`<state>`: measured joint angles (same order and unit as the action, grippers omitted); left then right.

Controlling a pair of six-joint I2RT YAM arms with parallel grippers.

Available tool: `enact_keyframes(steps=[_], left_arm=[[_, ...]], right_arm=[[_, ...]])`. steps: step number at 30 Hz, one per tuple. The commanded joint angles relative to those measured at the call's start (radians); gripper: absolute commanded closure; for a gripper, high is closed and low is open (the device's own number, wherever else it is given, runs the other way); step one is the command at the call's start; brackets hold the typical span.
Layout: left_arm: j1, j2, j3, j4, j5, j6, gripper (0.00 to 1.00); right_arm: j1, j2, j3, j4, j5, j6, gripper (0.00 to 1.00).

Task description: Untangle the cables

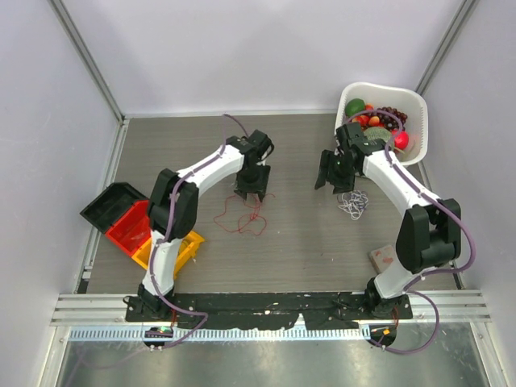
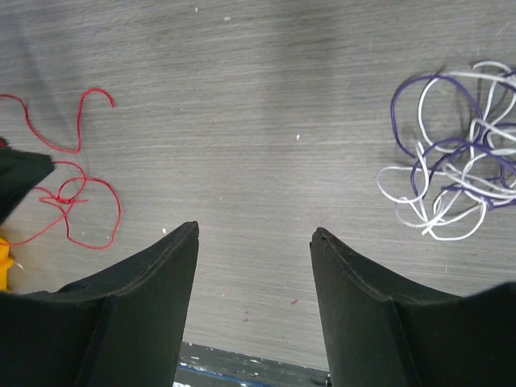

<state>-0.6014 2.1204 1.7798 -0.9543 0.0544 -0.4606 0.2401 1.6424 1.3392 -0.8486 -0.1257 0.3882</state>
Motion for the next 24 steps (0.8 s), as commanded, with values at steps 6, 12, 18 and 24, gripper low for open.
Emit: enact_keyframes(steps=[6, 12, 18, 24], left_arm=[[-0.101, -0.025, -0.025, -0.053, -0.105, 0.043, 0.0], [-0.1, -0.054, -0.166, -0.006, -0.113, 0.037, 0.02], [-0.103, -0.03, -0.21, 0.034, -0.125, 0.033, 0.28], [-0.104, -0.016, -0.178, 0.04, -0.175, 0.039, 0.86]], right_arm=[[0.01, -0.23, -0.1, 0.046, -0.063, 0.014, 0.37], [0.011, -0.285, -0.08, 0.039, -0.054, 0.006, 0.37], [0.037, -0.311, -0.081, 0.037, -0.054, 0.011, 0.37], [0.068, -0.316, -0.051, 0.025, -0.04, 0.002, 0.37]])
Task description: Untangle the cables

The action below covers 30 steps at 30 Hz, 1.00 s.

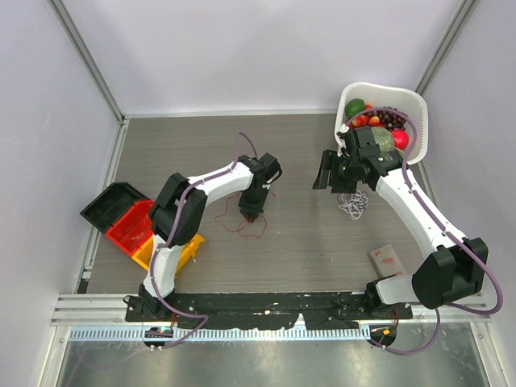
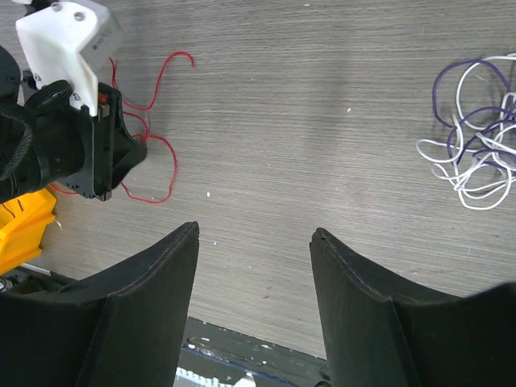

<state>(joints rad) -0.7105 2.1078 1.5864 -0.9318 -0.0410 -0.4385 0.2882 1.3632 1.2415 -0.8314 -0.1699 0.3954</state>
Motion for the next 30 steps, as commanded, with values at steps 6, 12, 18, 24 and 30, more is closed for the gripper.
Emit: enact_keyframes(steps=[6, 12, 18, 24, 30], left_arm=[[0.006, -0.153, 0.069, -0.033, -0.158, 0.015, 1.0], [0.011, -0.359, 0.11, -0.088, -0.298, -0.002, 1.0], [0.042, -0.505, 0.164, -0.174, -0.489, -0.035, 1.0], [0.112, -0.646, 0.159, -0.275, -0.69, -0.086, 1.0], [0.268, -0.753, 0.052, -0.402, -0.717, -0.21, 1.0]], right_arm=[[0.032, -0.039, 0.044, 0.009, 0.006, -0.007, 0.37], [0.031, -0.033, 0.033, 0.025, -0.006, 0.002, 0.37], [0.039, -0.027, 0.03, 0.029, -0.014, 0.005, 0.37], [0.063, -0.004, 0.041, 0.031, -0.019, 0.003, 0.37], [0.081, 0.027, 0.053, 0.037, -0.028, 0.005, 0.37]])
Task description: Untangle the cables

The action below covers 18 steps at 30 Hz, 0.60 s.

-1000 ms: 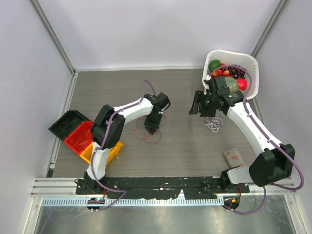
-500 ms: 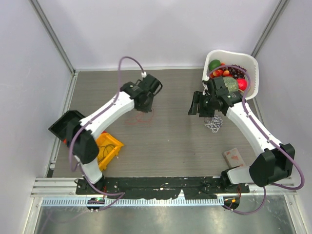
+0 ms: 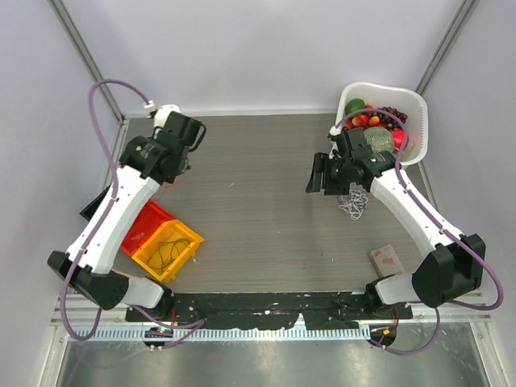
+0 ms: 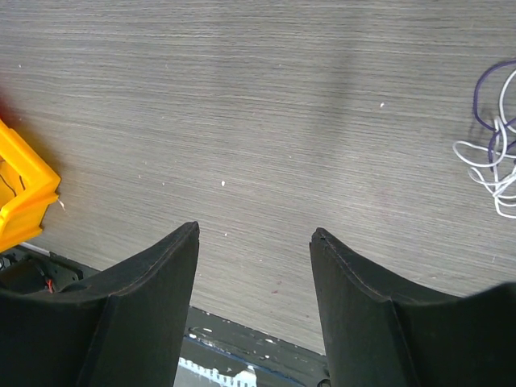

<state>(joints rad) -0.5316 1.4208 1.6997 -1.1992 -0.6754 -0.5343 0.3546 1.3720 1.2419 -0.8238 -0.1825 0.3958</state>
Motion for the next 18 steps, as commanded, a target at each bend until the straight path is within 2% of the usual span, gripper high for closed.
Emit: enact_keyframes(steps=[1, 7, 12, 16, 18], left_arm=[[0.122, -0.069, -0.081, -0.161, -0.07, -0.148, 1.0], [0.283, -0.091, -0.219, -0.162, 0.109, -0.245, 1.0], [0.395, -0.114, -0.366, -0.013, 0.21, -0.245, 1.0], [0.527, -0.08, -0.472, 0.053, 0.316, -0.231, 1.0], [0.629, -0.053, -0.509, 0.099, 0.399, -0.204, 1.0]], right_arm=[[0.017, 0.021, 0.053, 0.031, -0.015, 0.005, 0.37], [0.03, 0.035, 0.057, 0.031, -0.02, 0.006, 0.37], [0.035, 0.042, 0.062, 0.026, -0.02, 0.006, 0.37], [0.041, 0.056, 0.079, 0.014, -0.012, 0.002, 0.37], [0.041, 0.061, 0.087, 0.012, -0.009, 0.0, 0.37]])
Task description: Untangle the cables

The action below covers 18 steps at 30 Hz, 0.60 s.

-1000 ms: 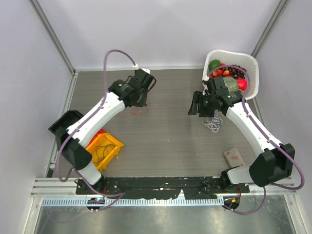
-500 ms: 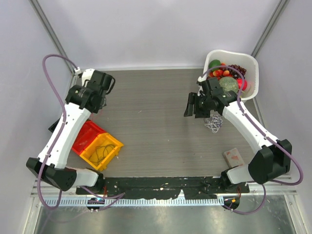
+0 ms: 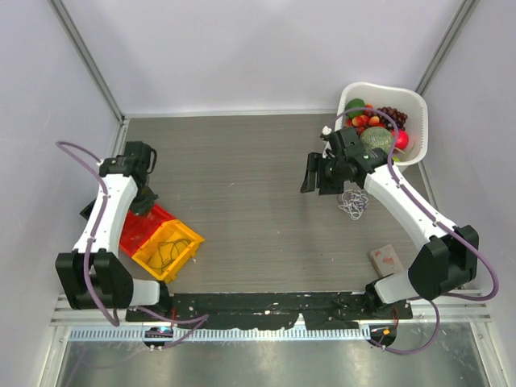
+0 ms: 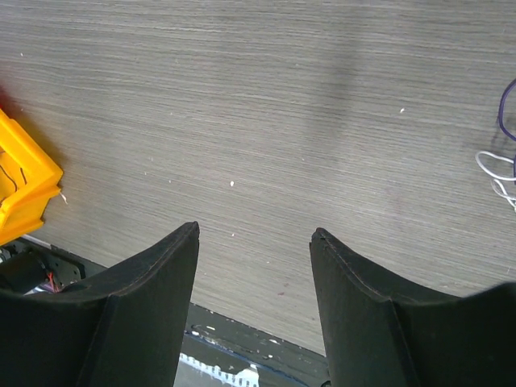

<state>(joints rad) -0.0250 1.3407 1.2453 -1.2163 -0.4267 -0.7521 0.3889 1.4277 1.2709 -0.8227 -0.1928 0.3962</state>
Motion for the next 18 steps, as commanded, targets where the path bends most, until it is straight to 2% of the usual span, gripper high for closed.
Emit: enact_keyframes(steps=[1, 4, 8, 13, 18], left_arm=[[0.147, 0.04, -0.069, 0.139, 0.17, 0.022, 1.0], [0.204, 0.075, -0.109, 0.214, 0.215, 0.051, 1.0], [0.257, 0.162, -0.135, 0.28, 0.206, 0.085, 1.0], [0.296, 0.248, -0.193, 0.359, 0.27, 0.056, 1.0], [0.301, 0.181, -0.277, 0.38, 0.226, -0.012, 1.0]], right_arm=[[0.007, 0.008, 0.061, 0.01, 0.001, 0.0, 0.37], [0.011, 0.022, 0.065, 0.005, -0.003, 0.003, 0.37], [0.013, 0.036, 0.077, -0.004, -0.014, 0.015, 0.37], [0.022, 0.06, 0.1, -0.023, -0.025, 0.03, 0.38], [0.036, 0.079, 0.125, -0.026, -0.03, 0.044, 0.38]])
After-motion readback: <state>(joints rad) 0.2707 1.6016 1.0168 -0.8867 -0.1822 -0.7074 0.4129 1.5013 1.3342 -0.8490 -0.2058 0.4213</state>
